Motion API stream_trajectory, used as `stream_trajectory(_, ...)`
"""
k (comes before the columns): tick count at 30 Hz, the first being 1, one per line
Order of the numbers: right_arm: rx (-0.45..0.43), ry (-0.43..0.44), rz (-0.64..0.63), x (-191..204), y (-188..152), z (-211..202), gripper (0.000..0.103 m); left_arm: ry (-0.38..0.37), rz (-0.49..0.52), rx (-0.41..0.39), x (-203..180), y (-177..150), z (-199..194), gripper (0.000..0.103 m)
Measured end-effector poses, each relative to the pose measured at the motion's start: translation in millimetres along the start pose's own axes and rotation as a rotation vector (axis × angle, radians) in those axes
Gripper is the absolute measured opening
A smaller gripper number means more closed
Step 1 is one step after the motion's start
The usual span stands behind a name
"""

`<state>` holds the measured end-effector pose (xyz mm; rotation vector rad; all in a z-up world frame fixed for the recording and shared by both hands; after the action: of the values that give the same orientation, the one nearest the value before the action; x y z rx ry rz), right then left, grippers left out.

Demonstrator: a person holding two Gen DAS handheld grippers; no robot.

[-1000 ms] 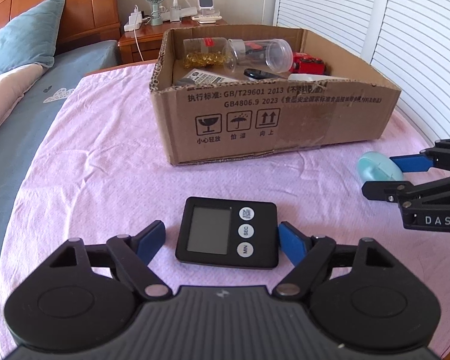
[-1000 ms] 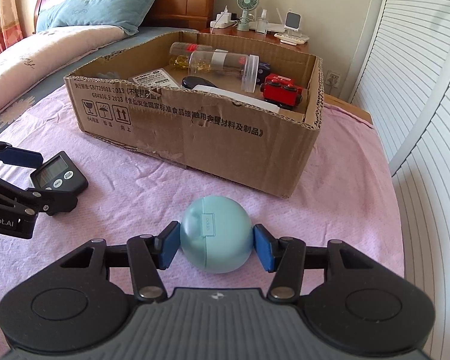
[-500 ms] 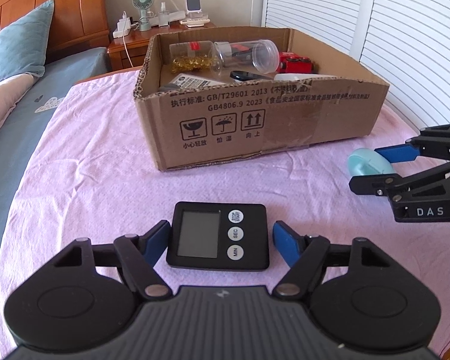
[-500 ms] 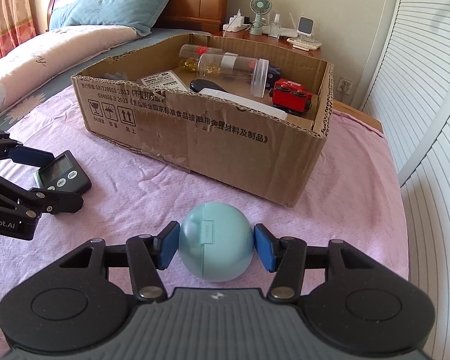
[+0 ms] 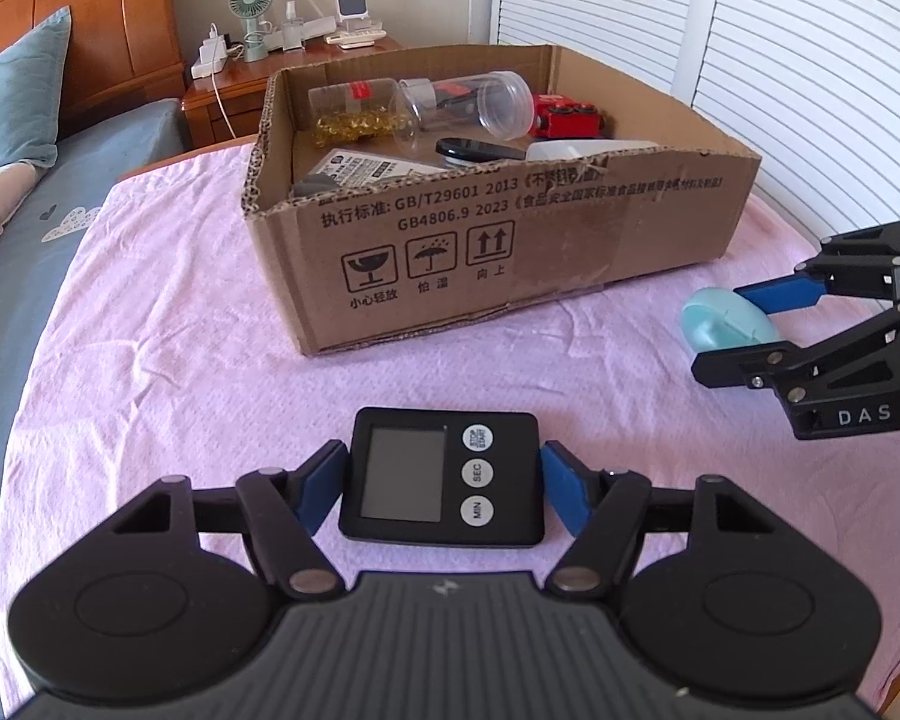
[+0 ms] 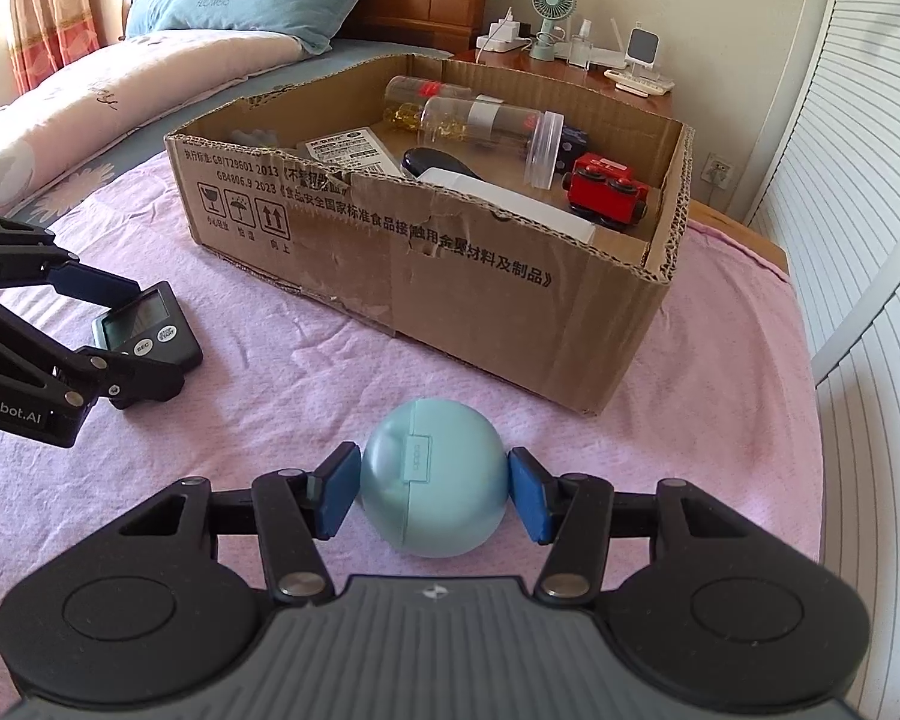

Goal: Organize rigid objects
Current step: 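Carry the teal case into the box and open the right tool while the left tool holds the timer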

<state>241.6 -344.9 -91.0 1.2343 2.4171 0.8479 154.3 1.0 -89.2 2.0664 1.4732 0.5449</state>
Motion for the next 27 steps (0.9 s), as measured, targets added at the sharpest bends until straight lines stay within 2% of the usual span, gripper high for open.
stream_trajectory(7,0.015,-0.056,-0.008,8,4,-1,0.057,-0.042,0.027,0.007,2,1,-2,0.069)
stream_trajectory(17,0.009,-0.042,-0.033,13,9,-27,0.056,-0.09,0.13,0.009,2,9,-25,0.069)
stream_trajectory(27,-0.069,-0.034,-0.056,19,32,-69,0.056,-0.14,0.16,-0.007,6,12,-56,0.069)
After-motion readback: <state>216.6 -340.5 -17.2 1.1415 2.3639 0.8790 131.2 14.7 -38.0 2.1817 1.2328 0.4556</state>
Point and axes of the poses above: each gripper's, at about its wrist camera, not at the fingertips, and z roughly the way its jaws point, x to its left, y to its top, the point moved 1 cm from there along z, roughly the way its jaws point, and after that the axes turned 2 degrees about z, right-handed, at the moved point
